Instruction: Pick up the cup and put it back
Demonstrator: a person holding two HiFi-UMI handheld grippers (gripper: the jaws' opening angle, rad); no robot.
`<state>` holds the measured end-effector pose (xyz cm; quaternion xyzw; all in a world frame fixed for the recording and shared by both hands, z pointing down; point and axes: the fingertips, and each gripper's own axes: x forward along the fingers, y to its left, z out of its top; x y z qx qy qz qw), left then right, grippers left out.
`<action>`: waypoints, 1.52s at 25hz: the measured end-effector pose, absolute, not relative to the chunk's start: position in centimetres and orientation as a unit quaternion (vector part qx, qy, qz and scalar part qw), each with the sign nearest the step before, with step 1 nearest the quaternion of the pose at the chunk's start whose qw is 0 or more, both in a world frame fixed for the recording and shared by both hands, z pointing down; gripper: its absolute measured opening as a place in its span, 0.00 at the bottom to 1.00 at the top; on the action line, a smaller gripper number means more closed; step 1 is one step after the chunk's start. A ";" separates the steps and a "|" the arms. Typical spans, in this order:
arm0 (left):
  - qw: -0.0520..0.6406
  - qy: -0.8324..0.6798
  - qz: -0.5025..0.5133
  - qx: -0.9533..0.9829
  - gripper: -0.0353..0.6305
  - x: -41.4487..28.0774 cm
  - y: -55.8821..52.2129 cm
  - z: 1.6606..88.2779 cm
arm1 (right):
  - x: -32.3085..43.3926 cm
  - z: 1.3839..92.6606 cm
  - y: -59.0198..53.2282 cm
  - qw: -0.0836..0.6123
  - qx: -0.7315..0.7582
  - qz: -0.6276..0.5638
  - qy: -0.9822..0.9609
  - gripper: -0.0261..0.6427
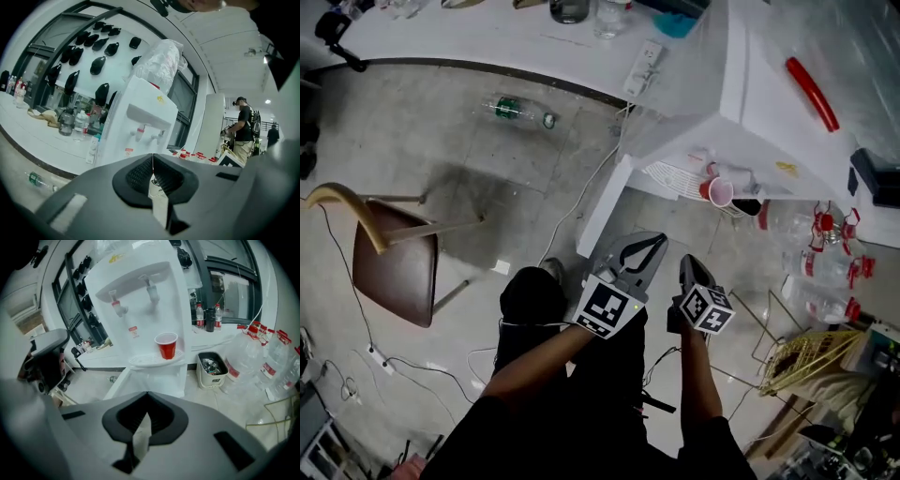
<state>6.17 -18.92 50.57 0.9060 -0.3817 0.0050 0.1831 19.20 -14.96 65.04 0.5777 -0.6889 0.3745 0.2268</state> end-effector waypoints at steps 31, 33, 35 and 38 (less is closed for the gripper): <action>0.141 -0.450 0.043 0.881 0.06 5.0 -3.7 7.7 | 20.2 17.2 -2.7 0.139 0.562 0.331 -0.745 0.03; 0.125 -0.449 0.041 0.884 0.06 4.2 -3.5 6.0 | 19.6 14.3 -3.0 0.128 0.569 0.306 -0.753 0.03; 0.111 -0.447 0.039 0.887 0.06 3.5 -2.9 4.5 | 19.0 11.3 -2.5 0.116 0.576 0.278 -0.760 0.03; 0.090 -0.442 0.020 0.893 0.06 2.5 -2.3 1.7 | 17.7 6.2 -1.8 0.088 0.585 0.226 -0.774 0.03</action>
